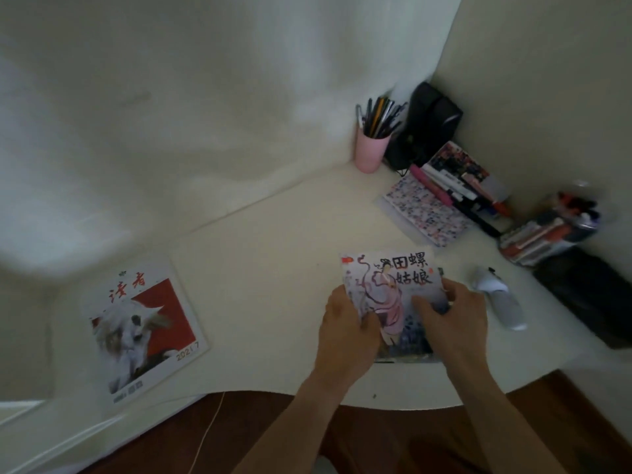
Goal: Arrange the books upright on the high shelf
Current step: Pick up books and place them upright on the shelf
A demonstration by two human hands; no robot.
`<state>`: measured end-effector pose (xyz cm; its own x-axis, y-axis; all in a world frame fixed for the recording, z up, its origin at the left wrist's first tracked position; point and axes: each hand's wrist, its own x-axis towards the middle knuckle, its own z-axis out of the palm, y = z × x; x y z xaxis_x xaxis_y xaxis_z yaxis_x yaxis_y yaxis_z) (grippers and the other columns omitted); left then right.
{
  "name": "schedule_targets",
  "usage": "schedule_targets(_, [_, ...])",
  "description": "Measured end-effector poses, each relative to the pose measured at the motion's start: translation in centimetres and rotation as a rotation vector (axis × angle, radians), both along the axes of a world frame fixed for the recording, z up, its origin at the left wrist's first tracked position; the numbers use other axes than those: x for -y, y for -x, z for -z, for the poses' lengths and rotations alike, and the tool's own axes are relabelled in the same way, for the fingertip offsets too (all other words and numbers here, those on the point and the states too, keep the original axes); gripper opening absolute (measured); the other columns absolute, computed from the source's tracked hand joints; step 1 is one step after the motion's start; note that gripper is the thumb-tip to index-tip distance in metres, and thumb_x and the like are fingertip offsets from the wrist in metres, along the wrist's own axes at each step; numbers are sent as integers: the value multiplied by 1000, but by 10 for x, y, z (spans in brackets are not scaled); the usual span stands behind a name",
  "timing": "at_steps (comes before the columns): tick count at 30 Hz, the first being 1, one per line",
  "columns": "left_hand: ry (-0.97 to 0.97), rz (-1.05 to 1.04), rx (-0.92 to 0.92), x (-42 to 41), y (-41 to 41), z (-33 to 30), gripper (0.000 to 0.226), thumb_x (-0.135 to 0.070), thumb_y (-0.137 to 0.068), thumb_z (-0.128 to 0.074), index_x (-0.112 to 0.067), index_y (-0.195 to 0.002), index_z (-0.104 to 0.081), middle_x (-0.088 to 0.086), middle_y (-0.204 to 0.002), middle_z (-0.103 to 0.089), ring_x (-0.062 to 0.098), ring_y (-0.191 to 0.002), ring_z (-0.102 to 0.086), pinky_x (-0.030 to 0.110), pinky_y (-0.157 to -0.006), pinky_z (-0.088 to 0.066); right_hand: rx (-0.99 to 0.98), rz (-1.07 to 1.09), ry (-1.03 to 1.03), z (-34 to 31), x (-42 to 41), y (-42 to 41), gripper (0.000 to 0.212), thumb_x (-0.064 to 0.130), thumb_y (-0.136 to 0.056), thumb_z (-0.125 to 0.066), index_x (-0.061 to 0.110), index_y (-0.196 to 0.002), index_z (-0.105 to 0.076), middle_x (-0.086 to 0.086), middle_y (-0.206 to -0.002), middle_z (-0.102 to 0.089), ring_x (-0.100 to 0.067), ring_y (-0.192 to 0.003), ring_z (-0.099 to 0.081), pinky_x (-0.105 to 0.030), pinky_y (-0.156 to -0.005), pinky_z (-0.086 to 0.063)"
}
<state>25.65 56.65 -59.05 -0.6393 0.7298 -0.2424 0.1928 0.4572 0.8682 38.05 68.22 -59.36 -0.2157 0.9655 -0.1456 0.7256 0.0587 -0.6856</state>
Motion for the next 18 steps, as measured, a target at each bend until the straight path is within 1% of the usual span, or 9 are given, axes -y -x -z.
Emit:
schedule_targets(2, [100,78,-163,-18,-14,17,41,-32,-95,-55,-25,-134,-46,-7,-119,-50,13,-112,-52,12,-81,-46,94,35,14,5,-12,-15,65,58,-71,-58,23,-126,-62,-7,-111,-62,-21,-89,-65,-43,-80,-61])
schedule_targets(4, [219,142,-320,-22,-20,29,52,-39,-95,-51,-21,-142,-39,0,-125,-47,17,-116,-45,16,-86,-44,251,2,27,13,-16,-20,54,50,-78,-61,18,-122,-61,-10,-109,-59,-28,-95,-60,-42,-81,-56])
schedule_targets(6, [303,174,-323,-19,-21,33,65,-47,-98,-47,-16,-153,-27,6,-132,-44,24,-119,-46,31,-94,-50,435,-78,78,20,-15,-16,40,39,-90,-60,15,-121,-55,-15,-114,-52,-35,-105,-51,-39,-81,-45])
schedule_targets(7, [335,188,-303,-17,-22,37,71,-50,-100,-44,-14,-157,-21,8,-134,-44,26,-120,-47,36,-96,-50,482,-87,107,19,-14,-12,39,36,-93,-58,15,-124,-52,-16,-117,-48,-36,-107,-49,-40,-82,-44])
schedule_targets(10, [354,240,-261,-11,-15,36,73,-58,-104,-34,-19,-162,-11,8,-136,-47,24,-120,-51,38,-96,-50,558,-61,-28,17,-8,-2,53,24,-92,-61,15,-141,-43,-19,-132,-44,-39,-116,-49,-46,-90,-48])
schedule_targets(12, [330,233,-184,-5,-7,27,70,-60,-104,-29,-26,-162,-9,7,-140,-47,24,-125,-50,37,-100,-46,480,-99,-187,14,7,13,60,11,-86,-66,16,-143,-46,-20,-136,-48,-41,-117,-51,-48,-88,-50])
schedule_targets(14, [301,124,-181,8,9,19,67,-59,-104,-29,-32,-162,-10,3,-147,-46,22,-132,-46,36,-105,-39,298,-264,-279,15,31,36,49,8,-88,-67,15,-135,-56,-17,-133,-56,-38,-119,-55,-47,-88,-52])
schedule_targets(16, [272,-59,-279,31,33,16,60,-53,-106,-33,-34,-161,-19,1,-151,-46,21,-134,-46,36,-109,-38,140,-456,-306,16,59,67,39,14,-94,-65,19,-132,-59,-8,-131,-60,-29,-120,-57,-43,-95,-51])
schedule_targets(18, [293,-208,-379,65,65,19,56,-49,-106,-37,-33,-158,-29,2,-150,-48,23,-132,-48,39,-108,-41,19,-617,-274,14,86,102,38,21,-99,-62,24,-136,-59,0,-132,-61,-20,-120,-56,-31,-99,-46])
